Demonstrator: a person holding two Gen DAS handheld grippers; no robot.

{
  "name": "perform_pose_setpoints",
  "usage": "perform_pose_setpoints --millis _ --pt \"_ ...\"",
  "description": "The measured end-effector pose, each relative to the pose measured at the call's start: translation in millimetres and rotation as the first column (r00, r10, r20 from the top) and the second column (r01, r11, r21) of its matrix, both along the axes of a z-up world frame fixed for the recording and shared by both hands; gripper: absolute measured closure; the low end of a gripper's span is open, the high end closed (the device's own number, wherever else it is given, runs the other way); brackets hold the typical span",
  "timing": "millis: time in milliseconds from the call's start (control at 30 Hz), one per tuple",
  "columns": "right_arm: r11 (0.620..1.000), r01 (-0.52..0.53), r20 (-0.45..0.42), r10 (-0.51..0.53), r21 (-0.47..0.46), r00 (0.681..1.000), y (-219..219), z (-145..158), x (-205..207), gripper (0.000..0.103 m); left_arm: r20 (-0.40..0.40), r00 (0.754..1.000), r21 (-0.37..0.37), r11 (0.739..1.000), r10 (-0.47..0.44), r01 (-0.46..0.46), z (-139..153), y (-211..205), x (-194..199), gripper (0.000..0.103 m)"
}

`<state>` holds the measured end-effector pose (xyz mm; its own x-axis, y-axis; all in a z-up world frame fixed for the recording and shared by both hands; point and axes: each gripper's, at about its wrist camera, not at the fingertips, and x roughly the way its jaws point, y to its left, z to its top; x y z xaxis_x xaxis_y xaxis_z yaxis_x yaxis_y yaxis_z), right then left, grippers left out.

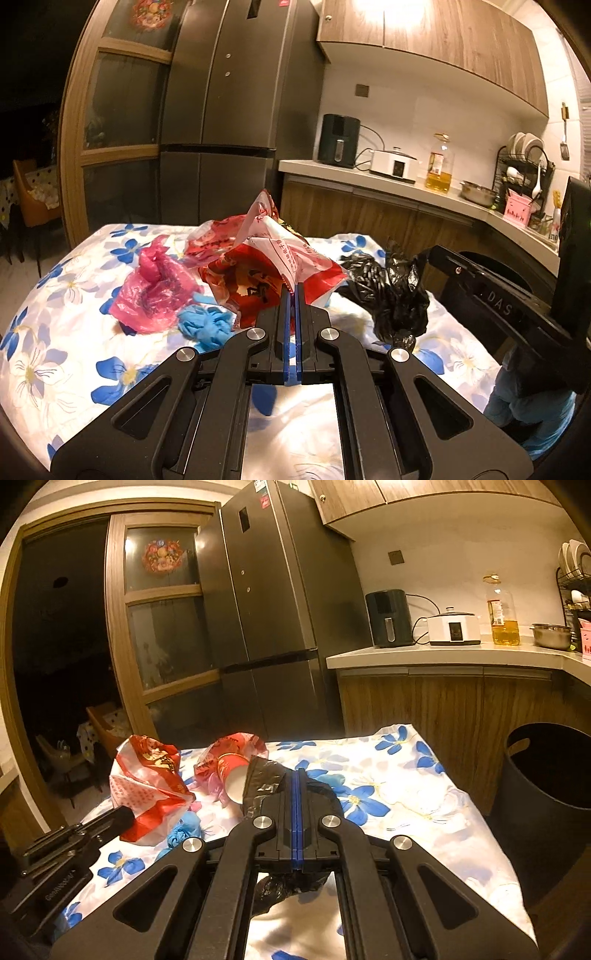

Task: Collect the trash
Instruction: 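Lift both bags and carry them over the black trash bin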

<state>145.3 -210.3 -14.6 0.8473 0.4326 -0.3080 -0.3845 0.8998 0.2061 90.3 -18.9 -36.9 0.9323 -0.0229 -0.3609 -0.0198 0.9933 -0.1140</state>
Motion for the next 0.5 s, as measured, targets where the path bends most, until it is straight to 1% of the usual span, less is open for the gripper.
perform_pose_setpoints --millis 233,500 --pt "0.999 0.021 0.012 -0.021 0.024 1.000 -22 9 -7 0.102 0.011 1.000 0.008 1.000 -0.025 0.024 3 -16 0 0.102" --pt "0.998 0.058 0.035 -0.059 0.032 0.998 -45 21 -7 0.102 0.024 0.998 0.023 0.998 -0.060 0.059 8 -35 11 0.102"
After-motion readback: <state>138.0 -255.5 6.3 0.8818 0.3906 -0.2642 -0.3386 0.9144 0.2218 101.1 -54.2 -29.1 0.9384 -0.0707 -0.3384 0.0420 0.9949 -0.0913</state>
